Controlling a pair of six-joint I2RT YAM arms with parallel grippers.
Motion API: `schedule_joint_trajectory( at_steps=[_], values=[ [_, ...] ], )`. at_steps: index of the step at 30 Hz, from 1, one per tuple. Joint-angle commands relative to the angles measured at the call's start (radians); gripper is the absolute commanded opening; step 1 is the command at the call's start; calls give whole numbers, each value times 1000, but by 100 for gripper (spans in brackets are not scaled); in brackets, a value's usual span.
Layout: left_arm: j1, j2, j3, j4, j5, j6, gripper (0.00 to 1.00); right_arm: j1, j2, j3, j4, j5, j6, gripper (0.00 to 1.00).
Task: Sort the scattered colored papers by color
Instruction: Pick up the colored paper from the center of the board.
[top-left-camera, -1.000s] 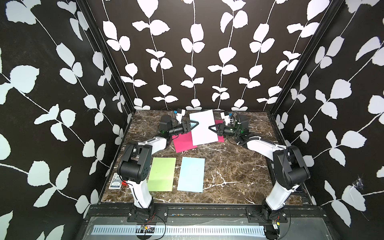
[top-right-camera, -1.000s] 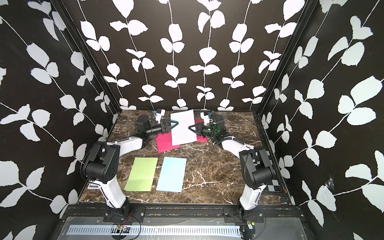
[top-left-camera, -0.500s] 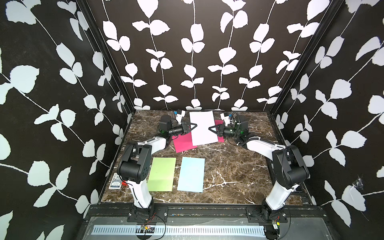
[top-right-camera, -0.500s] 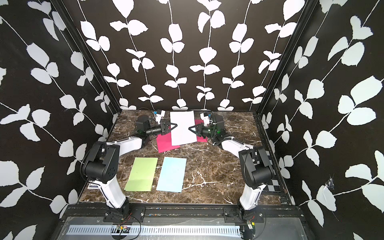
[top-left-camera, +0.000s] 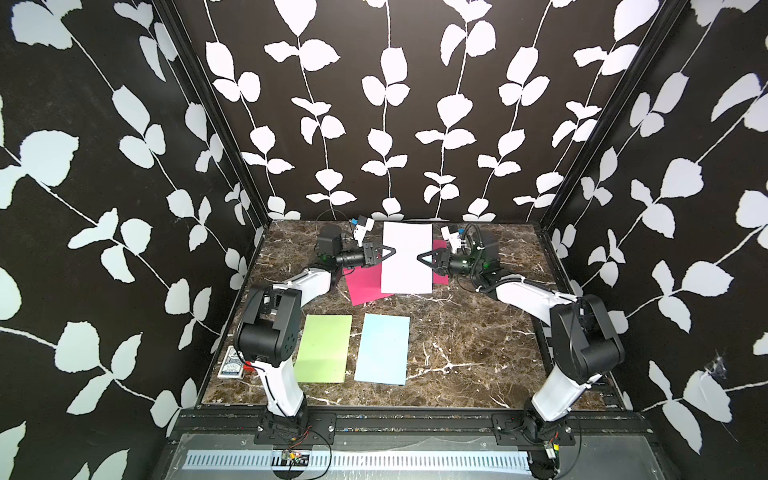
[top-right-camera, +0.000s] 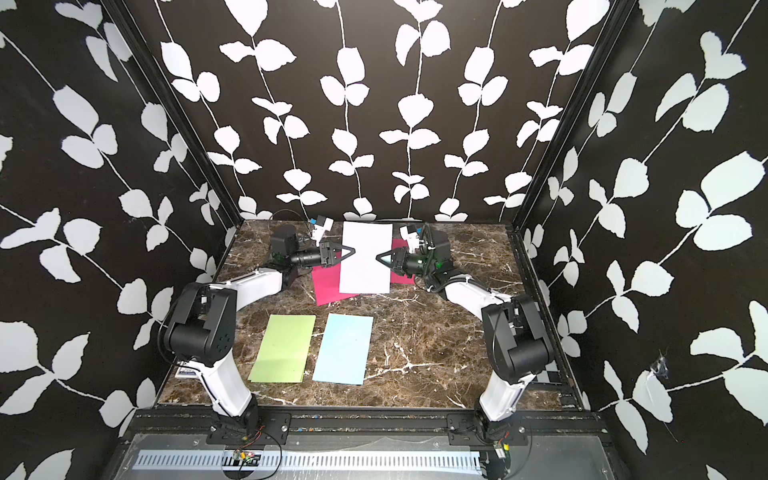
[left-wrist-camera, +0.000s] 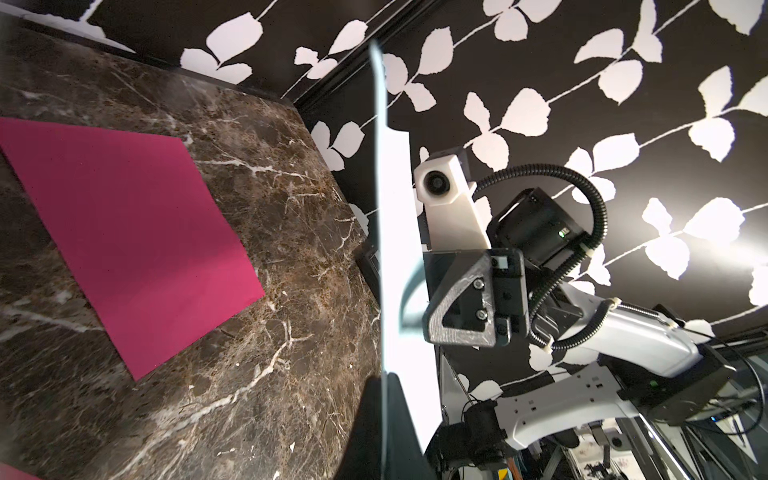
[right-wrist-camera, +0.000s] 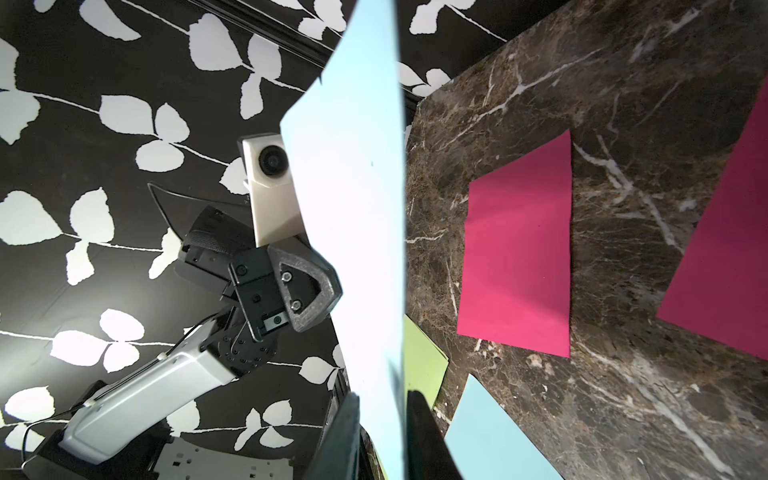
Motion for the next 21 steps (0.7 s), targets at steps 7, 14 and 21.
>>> schedule_joint_trajectory(
  at_steps=[7,14,21],
  values=[
    [9,30,75,-89,105,87,0,5,-63,-50,-28,-38,-60,10],
    [9,30,72,-56,139,73,0,6,-59,-55,-52,-44,-82,9],
    [7,28,79,-94,153,103,0,6,-48,-56,-64,-44,-93,9]
  ],
)
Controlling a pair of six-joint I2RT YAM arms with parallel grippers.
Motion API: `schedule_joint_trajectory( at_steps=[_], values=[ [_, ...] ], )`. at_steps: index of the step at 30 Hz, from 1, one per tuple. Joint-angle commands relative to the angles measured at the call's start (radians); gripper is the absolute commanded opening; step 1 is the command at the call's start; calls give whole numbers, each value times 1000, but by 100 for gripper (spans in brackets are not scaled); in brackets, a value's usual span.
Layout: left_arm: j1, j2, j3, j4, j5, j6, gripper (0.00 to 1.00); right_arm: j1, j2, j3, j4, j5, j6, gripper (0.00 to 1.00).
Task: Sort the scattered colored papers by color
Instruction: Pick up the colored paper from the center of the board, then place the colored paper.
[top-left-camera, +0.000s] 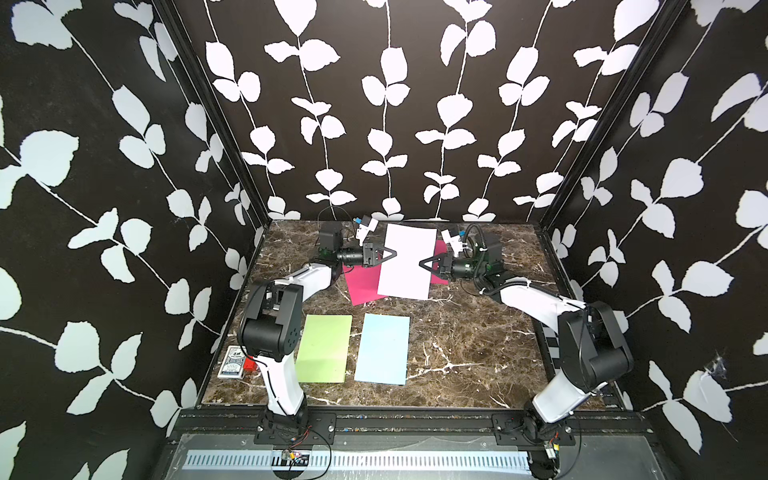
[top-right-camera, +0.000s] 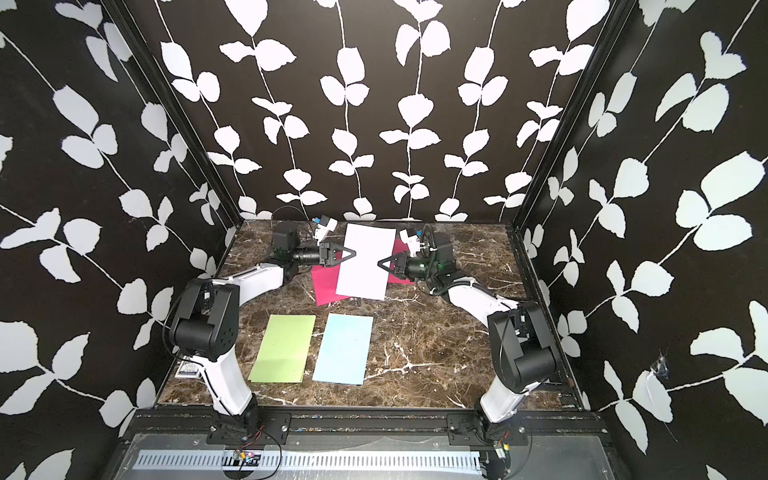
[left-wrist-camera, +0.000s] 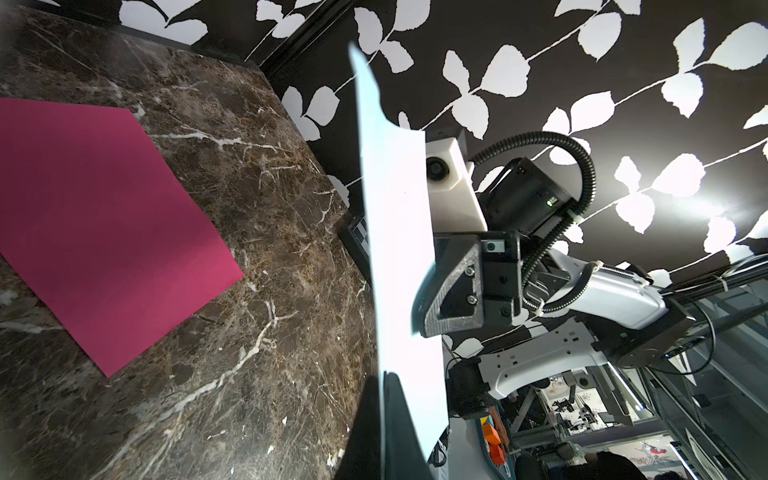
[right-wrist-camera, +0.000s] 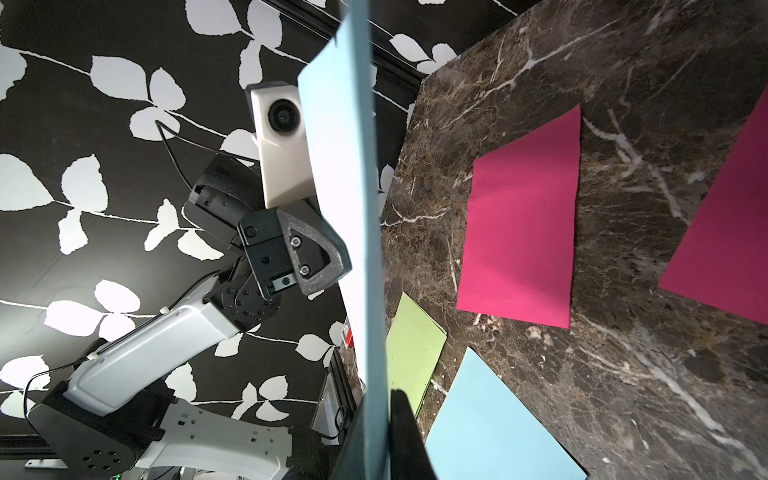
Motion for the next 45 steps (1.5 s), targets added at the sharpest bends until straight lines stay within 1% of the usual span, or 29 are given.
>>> schedule_joint_trajectory(
  at_steps=[1,5,7,8,9,10,14,18,19,22,25,26,29,33,37,42,45],
  values=[
    [3,-17,19,-3,31,25,0,7,-4,-27,12,-18,-23,9],
    [-1,-26,12,14,37,19,0,6,4,-29,3,-15,-33,0],
    [-1,-31,6,18,34,21,2,6,6,-31,3,-13,-32,0],
    [-1,-31,5,18,31,21,14,6,7,-33,5,-13,-30,0],
    [0,-29,5,18,31,22,21,6,6,-36,10,-13,-29,0],
    [-1,-28,6,18,30,21,24,7,3,-37,10,-13,-27,0],
    [0,-16,17,-4,14,30,44,7,-20,-42,1,-3,-34,0],
    [13,-8,21,-16,-11,35,54,6,-49,-40,-37,5,-42,0],
    [18,-11,18,-15,-21,35,54,6,-50,-42,-48,7,-43,0],
    [58,-34,-1,-39,-89,45,57,10,-116,-61,-80,28,-37,0],
    [105,-79,-26,-119,-204,87,58,23,-171,-104,-110,72,-20,0],
    [114,-100,-30,-173,-242,122,59,32,-189,-133,-93,88,-1,0],
    [117,-171,-45,-294,-359,207,59,68,-235,-212,-56,139,57,0],
    [118,-283,-92,-363,-504,253,60,152,-291,-306,-20,226,125,0],
    [118,-371,-157,-367,-586,258,62,260,-299,-373,52,303,209,0],
    [118,-460,-228,-384,-672,268,74,375,-253,-422,140,386,287,0],
    [117,-477,-252,-393,-682,274,76,424,-201,-430,214,408,330,0]
  ],
)
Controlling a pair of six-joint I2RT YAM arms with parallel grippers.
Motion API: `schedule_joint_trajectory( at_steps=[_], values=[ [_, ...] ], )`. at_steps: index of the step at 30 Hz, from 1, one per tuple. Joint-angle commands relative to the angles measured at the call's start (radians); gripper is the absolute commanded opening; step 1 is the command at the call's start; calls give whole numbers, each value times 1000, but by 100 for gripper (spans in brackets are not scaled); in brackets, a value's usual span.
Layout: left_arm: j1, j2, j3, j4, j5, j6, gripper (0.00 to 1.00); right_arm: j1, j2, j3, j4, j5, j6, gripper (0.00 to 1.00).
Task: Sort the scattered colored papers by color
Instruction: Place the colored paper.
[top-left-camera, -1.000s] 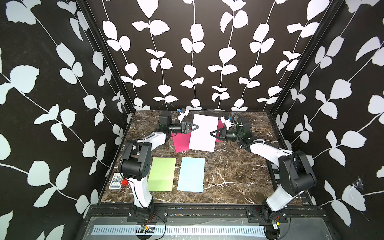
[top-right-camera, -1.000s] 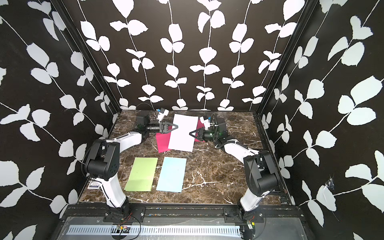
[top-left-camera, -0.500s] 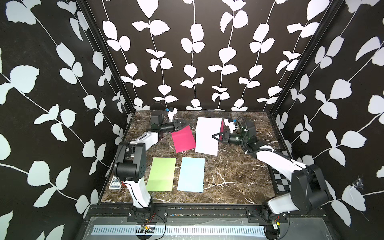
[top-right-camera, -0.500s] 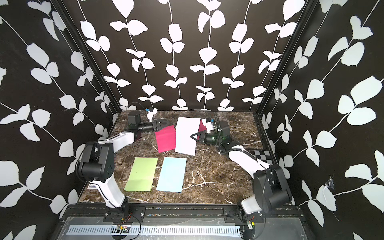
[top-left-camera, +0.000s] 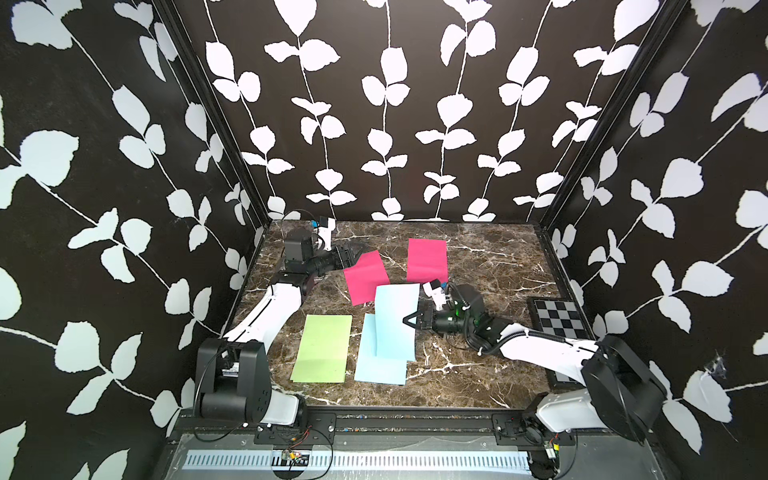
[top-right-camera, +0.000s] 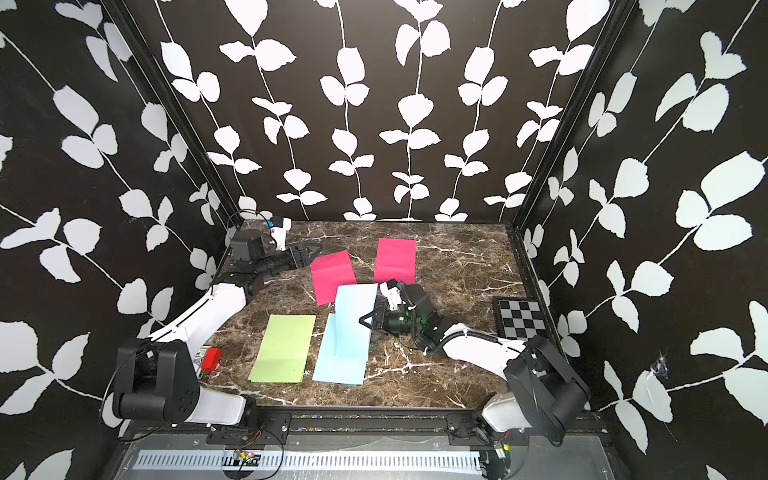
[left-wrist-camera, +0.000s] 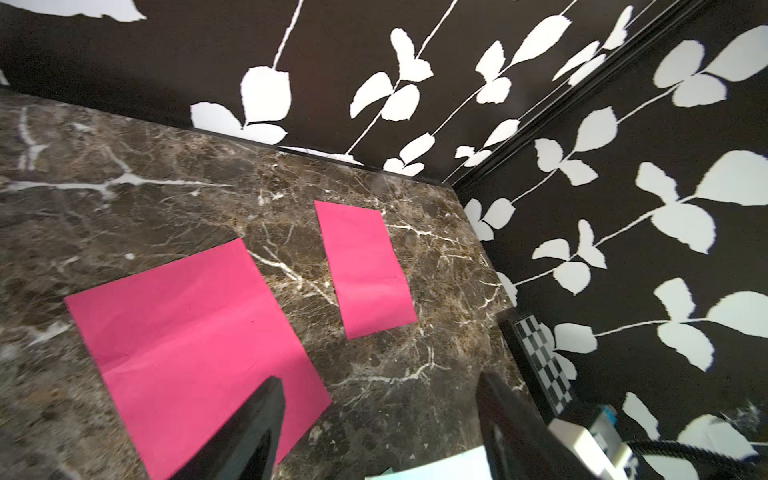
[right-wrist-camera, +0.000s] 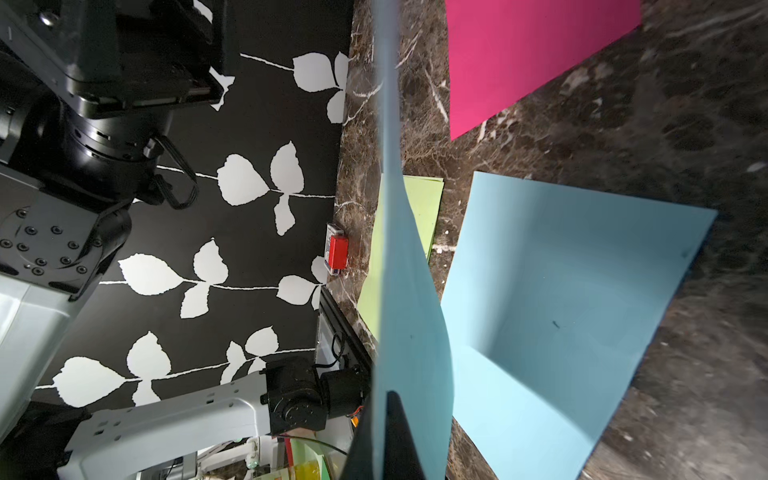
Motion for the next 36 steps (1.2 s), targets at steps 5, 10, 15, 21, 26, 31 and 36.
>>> schedule_joint_trajectory(
  at_steps=[5,10,15,21,26,31,36],
  values=[
    [-1,-28,-40,-53,-59,46,77,95,126,-18,229,96,131,0],
    [0,-31,-47,-71,-64,63,78,127,176,-35,302,126,171,0],
    [2,-28,-60,-78,-65,73,78,147,235,-69,382,145,213,0],
    [6,-18,-70,-76,-62,75,78,155,248,-97,406,158,217,0],
    [8,-10,-70,-75,-58,76,79,156,260,-123,410,156,217,0],
    [13,-1,-64,-80,-54,80,79,155,276,-137,412,140,243,0],
    [17,9,-67,-78,-45,79,79,156,294,-129,394,121,233,0]
  ],
)
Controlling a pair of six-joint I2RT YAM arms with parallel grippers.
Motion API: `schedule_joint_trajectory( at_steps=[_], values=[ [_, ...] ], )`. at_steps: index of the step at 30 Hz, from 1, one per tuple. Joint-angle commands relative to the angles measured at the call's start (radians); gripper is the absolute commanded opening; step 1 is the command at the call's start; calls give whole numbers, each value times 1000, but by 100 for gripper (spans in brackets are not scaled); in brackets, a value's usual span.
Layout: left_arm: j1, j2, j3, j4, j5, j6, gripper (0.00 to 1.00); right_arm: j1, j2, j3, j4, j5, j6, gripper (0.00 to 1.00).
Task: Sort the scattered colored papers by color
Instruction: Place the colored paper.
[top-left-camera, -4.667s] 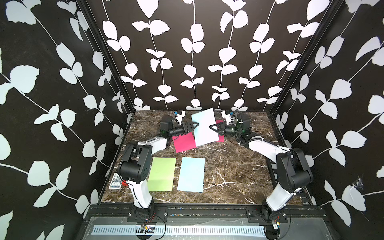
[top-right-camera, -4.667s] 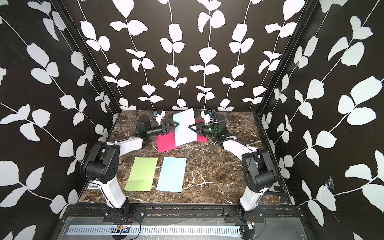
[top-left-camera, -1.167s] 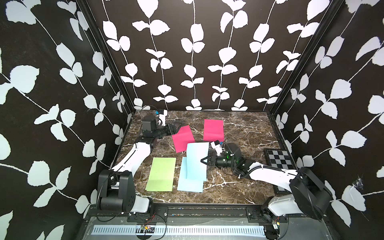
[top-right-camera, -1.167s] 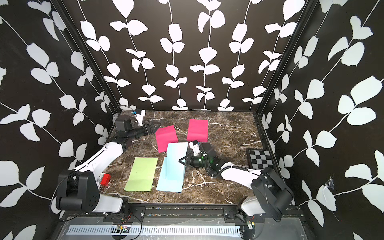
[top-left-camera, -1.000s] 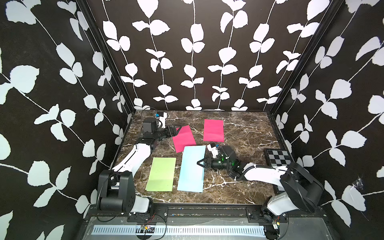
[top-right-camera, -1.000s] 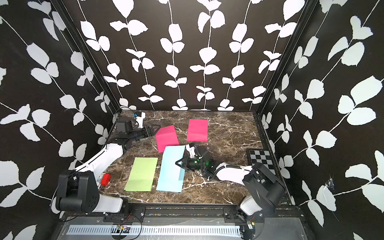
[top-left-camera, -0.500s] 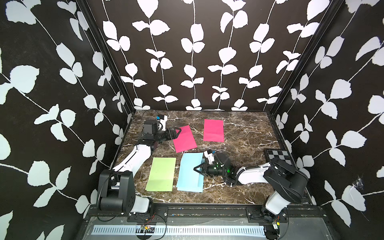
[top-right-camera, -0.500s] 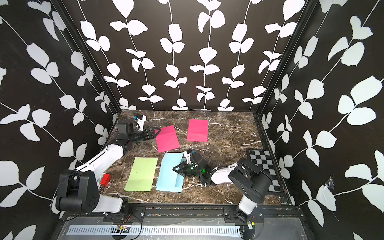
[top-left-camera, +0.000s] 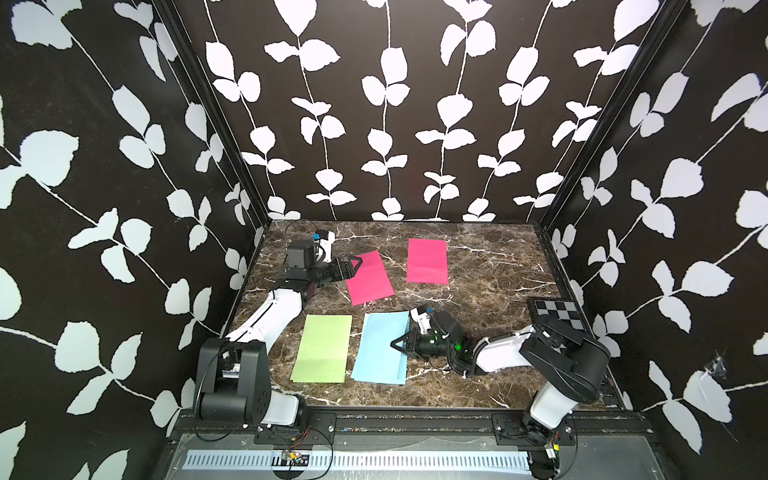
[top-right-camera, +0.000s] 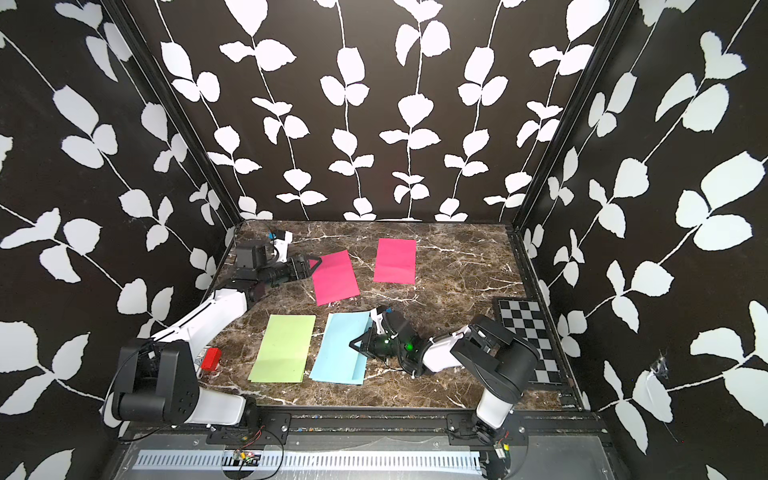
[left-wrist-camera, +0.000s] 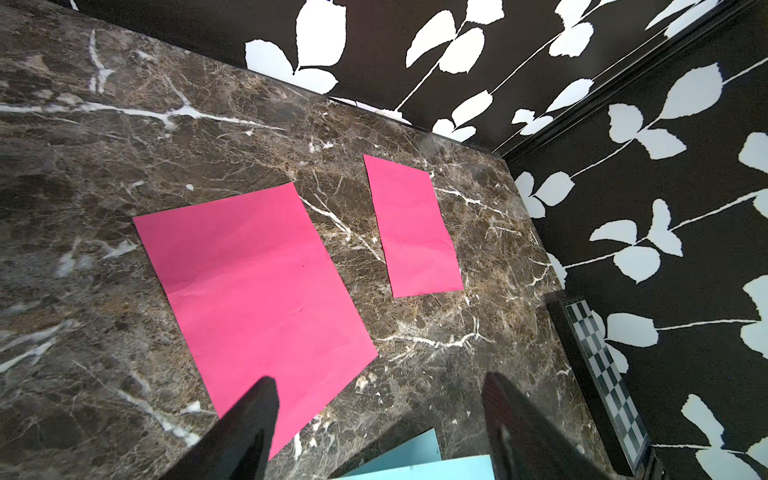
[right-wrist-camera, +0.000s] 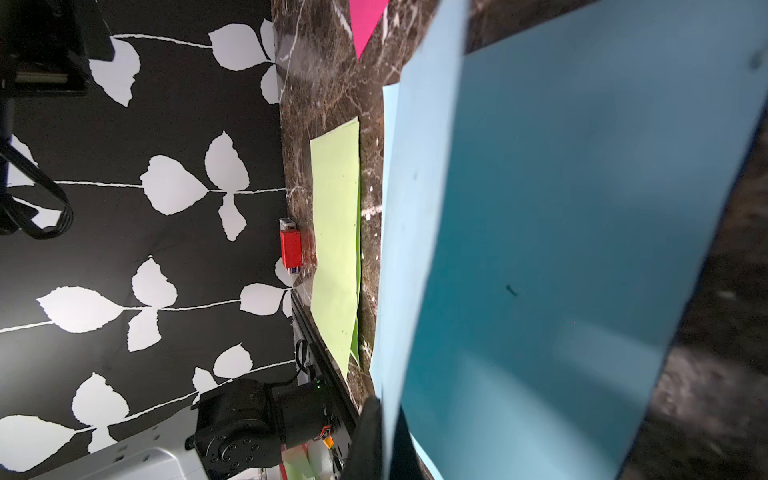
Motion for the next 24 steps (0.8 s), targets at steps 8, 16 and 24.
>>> schedule_joint_trajectory(
  at_steps=[8,16,24],
  values=[
    [12,18,-9,-12,22,19,79,6,60,-1,44,-33,56,0],
    [14,28,-10,-12,34,21,80,4,75,16,30,-44,47,0],
    [21,40,-17,-14,34,26,80,-17,70,31,3,-67,10,0]
  ],
)
